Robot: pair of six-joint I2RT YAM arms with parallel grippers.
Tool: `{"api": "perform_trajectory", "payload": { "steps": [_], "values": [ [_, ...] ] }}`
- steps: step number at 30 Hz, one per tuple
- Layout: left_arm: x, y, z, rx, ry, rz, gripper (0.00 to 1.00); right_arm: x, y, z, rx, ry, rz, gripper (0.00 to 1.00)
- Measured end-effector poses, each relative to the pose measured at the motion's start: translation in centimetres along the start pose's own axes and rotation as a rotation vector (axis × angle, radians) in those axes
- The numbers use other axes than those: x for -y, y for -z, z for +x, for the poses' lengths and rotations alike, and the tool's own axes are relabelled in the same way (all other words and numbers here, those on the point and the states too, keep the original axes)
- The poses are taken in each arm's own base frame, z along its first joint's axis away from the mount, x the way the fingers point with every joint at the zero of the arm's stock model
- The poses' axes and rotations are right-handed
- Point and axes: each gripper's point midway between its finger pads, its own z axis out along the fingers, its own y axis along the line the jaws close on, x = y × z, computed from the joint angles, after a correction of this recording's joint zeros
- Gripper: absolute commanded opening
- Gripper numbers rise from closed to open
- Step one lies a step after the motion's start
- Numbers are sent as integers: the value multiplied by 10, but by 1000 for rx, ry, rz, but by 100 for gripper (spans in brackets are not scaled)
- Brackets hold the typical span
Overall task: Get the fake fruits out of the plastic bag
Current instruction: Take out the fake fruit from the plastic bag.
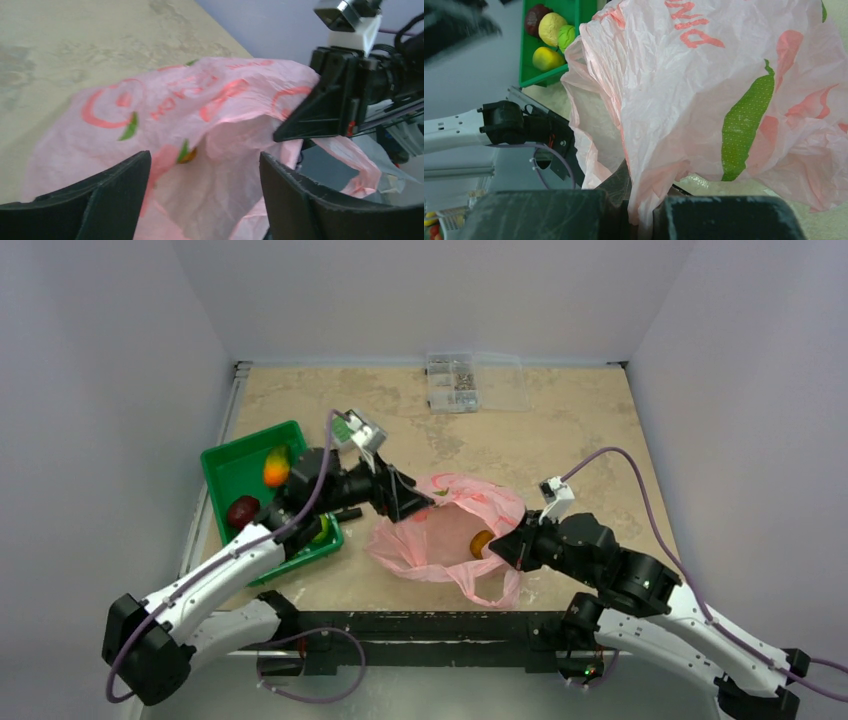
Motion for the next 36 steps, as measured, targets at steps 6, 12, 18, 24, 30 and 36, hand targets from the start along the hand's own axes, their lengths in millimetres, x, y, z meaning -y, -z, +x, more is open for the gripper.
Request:
{"api": "perform_trajectory", "payload": {
  "steps": [6, 12, 18, 24, 30, 36],
  "values": [
    [54, -18, 74, 3, 22, -17, 65, 2, -3, 2, -12, 3, 12, 0],
    [35, -54, 119, -37, -5, -333, 60, 3, -4, 4, -17, 4, 17, 0],
    [22, -83, 117, 3, 50, -472, 54, 3, -3, 3, -12, 3, 12, 0],
    [9, -115, 139, -15, 171, -516, 54, 3, -1, 3, -10, 2, 11, 0],
    [-1, -125, 155, -34, 274, -534, 67, 5, 3, 4, -4, 1, 4, 0],
    [-11, -149, 170, -68, 379, -469, 82, 12, 5, 11, -4, -3, 4, 0]
  ]
}}
